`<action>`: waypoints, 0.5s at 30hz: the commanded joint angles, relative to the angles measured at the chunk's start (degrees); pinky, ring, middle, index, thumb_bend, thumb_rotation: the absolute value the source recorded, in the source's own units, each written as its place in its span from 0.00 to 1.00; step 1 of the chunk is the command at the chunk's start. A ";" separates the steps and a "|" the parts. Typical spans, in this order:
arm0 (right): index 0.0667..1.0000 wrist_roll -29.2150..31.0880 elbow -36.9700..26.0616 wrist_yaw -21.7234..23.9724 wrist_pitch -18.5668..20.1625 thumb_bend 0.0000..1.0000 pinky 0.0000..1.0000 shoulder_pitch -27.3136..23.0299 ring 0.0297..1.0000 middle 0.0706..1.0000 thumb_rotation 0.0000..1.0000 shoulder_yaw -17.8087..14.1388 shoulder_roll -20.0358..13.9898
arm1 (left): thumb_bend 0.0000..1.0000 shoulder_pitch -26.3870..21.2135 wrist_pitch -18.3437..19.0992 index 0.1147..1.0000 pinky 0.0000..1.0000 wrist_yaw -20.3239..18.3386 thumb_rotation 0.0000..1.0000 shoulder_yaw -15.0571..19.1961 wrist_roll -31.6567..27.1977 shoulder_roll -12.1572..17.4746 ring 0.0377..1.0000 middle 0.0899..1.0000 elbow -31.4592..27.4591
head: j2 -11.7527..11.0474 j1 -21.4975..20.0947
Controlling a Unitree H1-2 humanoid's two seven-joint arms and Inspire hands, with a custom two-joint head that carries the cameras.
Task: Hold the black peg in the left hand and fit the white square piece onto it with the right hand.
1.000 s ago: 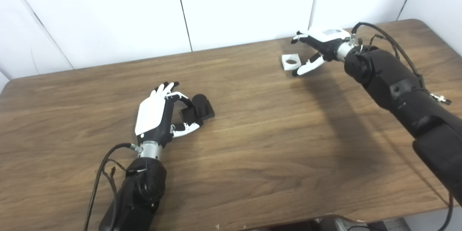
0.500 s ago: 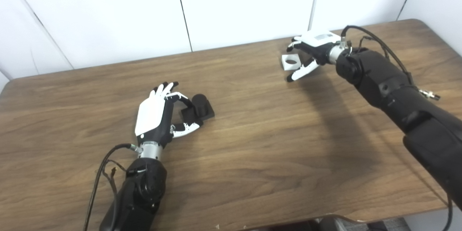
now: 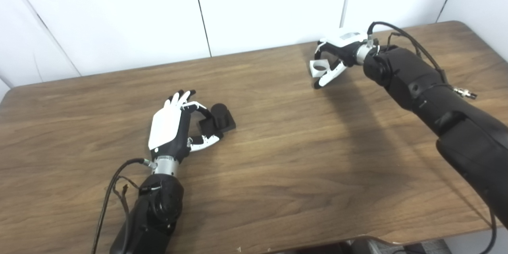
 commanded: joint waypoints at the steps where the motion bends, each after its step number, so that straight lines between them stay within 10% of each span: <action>1: 0.68 -0.51 0.69 -1.14 -0.96 0.69 0.92 -3.02 0.93 0.92 0.51 0.26 -0.51 | 0.52 3.74 3.08 0.43 1.00 -5.99 0.08 -2.32 1.38 0.33 0.98 0.93 2.67 | 0.06 -0.08; 15: 0.62 -1.41 5.03 -4.11 -3.06 0.63 0.94 -4.60 0.92 0.89 0.45 2.12 -1.02 | 0.52 4.27 2.86 0.43 1.00 -6.39 0.08 -1.77 0.50 0.79 0.99 0.93 1.67 | 0.47 0.30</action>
